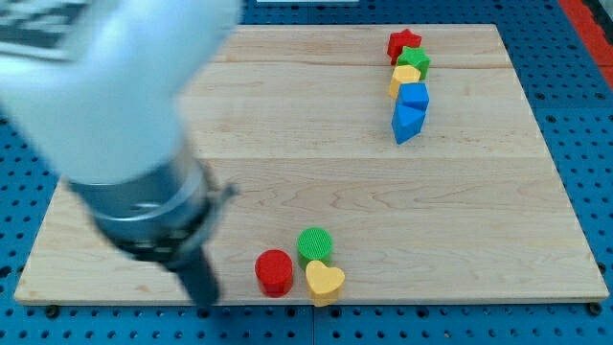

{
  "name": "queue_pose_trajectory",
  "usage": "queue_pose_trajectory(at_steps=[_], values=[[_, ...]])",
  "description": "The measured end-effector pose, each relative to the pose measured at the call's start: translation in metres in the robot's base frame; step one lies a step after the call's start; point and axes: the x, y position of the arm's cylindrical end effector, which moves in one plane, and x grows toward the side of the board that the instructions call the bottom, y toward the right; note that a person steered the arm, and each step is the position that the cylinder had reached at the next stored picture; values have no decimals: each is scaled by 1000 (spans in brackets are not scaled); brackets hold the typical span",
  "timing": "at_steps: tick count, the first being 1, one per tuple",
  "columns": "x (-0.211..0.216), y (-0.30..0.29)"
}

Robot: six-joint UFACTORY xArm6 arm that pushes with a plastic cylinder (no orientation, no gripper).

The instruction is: Move the yellow heart and red circle to the bottom center of the board

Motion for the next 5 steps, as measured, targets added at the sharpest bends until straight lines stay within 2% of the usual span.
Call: queue_pose_trajectory(at_steps=[1, 5], values=[[0, 22], [0, 48]])
